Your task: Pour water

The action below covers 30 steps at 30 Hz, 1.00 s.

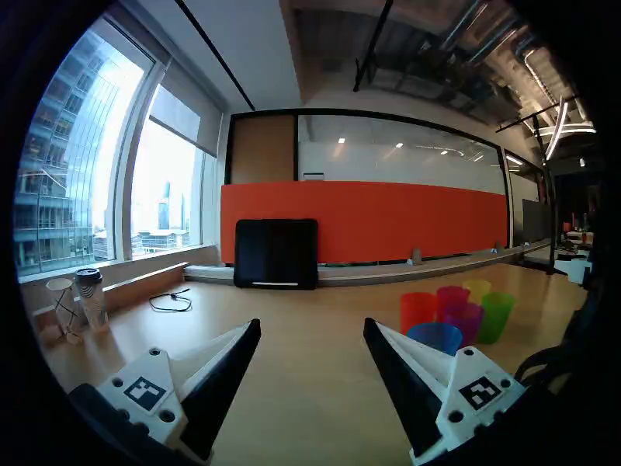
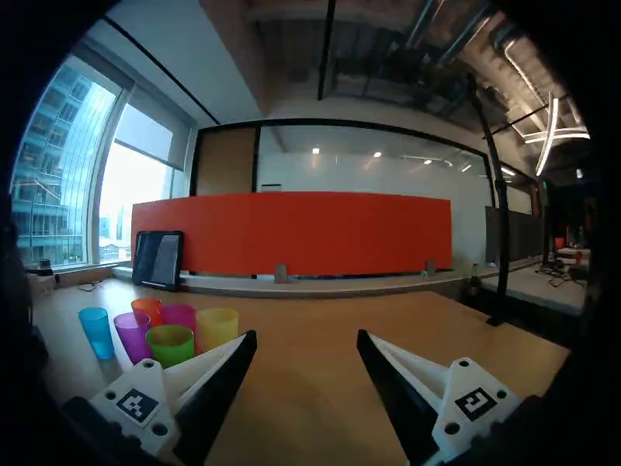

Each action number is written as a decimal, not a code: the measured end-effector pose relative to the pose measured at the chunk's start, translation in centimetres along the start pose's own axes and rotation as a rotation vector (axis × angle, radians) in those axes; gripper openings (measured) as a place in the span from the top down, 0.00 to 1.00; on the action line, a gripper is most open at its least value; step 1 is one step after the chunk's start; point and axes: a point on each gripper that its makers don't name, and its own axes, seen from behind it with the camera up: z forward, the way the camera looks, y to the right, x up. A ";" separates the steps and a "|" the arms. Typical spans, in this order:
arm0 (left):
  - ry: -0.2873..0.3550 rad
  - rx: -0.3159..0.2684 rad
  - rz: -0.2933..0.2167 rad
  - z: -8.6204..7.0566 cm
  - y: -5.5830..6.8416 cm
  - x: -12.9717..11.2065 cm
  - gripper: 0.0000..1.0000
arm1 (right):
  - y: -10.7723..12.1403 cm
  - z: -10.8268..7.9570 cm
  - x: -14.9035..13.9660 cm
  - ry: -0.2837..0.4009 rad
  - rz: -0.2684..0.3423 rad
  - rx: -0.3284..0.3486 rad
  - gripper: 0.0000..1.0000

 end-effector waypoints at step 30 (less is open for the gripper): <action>-0.040 -0.030 0.027 1.8 -0.8 8.9 0.01 | -0.9 2.2 8.6 -0.086 0.000 0.082 0.00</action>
